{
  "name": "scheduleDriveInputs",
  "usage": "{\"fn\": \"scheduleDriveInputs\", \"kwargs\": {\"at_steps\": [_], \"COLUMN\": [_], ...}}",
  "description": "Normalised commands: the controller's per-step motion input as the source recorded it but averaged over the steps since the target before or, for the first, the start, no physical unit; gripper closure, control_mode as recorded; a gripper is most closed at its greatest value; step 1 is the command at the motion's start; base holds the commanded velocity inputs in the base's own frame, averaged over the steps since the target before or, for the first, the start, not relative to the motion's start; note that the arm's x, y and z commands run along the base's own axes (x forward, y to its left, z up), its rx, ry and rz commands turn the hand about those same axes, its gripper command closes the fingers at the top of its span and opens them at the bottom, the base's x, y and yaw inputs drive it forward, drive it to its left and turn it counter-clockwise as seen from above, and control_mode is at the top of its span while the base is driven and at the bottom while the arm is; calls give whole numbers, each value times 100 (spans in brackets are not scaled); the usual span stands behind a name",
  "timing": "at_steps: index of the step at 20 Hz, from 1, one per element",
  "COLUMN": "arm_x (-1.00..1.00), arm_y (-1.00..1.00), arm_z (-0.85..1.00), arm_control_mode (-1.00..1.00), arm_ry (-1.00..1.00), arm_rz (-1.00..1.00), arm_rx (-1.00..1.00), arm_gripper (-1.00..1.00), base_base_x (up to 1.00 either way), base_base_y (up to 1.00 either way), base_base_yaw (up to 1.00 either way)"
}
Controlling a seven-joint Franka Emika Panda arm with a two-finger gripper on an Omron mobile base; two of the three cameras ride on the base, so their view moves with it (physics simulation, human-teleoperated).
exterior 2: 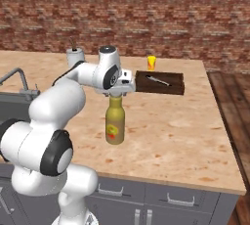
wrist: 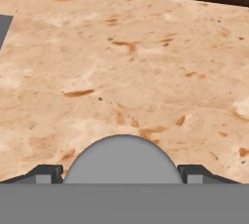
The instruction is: Place the drinks on the dining counter in a tight cluster.
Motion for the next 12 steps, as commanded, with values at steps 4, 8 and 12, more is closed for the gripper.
{"fn": "scheduleDriveInputs", "kwargs": {"at_steps": [4,8,12], "arm_x": [0,0,0], "arm_y": [0,0,0], "arm_z": [-14,0,0], "arm_control_mode": [-100,-100,-100], "arm_ry": [0,0,0], "arm_rz": [0,0,0], "arm_rx": [-1,0,0], "arm_gripper": [100,-100,-100], "base_base_x": [0,0,0], "base_base_y": [0,0,0], "base_base_yaw": [0,0,0]}}
